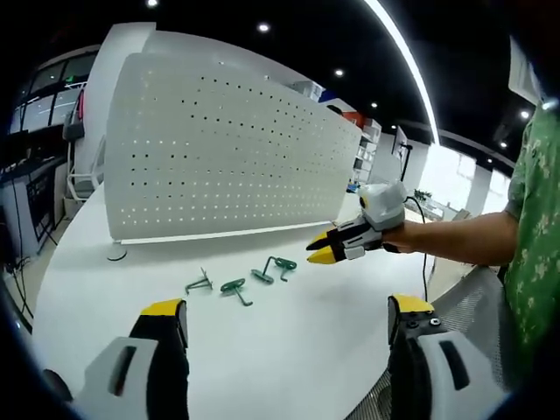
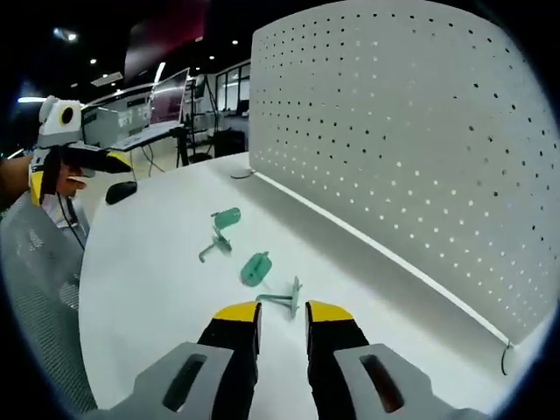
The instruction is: Insert the hook assembly into the mounting plate slot until the hook locks in place.
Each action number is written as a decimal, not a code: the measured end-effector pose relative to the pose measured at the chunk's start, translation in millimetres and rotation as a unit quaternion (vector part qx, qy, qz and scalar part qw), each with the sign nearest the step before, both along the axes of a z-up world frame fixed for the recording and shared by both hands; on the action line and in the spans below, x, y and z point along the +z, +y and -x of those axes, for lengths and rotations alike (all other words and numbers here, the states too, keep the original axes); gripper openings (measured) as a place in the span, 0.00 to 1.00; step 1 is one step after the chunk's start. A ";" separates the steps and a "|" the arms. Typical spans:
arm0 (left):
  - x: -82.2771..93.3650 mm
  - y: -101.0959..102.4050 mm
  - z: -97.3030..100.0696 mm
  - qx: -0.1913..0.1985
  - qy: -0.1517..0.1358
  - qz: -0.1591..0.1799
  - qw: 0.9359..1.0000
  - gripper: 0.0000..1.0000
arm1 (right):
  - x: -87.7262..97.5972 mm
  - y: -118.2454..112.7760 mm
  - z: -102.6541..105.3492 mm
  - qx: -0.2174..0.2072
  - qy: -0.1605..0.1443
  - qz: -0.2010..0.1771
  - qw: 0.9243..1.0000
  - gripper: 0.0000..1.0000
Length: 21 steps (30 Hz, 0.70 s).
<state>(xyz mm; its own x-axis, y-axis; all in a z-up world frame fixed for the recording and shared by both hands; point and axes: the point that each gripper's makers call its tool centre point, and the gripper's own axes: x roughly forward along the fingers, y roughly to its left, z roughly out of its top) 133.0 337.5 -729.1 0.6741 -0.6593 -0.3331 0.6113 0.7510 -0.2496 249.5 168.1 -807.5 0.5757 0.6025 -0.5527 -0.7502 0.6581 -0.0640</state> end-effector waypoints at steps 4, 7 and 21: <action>-2.1 -0.5 -0.6 0.000 0.003 -0.001 1.000 0.97 | -6.2 0.3 -2.5 -0.001 0.006 0.002 1.000 0.18; -4.1 -0.7 -0.8 0.001 0.006 -0.002 1.000 0.97 | -9.4 0.8 -4.1 -0.001 0.009 0.002 1.000 0.17; -10.3 -0.9 -2.0 0.003 0.016 -0.002 1.000 0.96 | -22.7 2.2 -10.3 0.000 0.015 0.006 1.000 0.11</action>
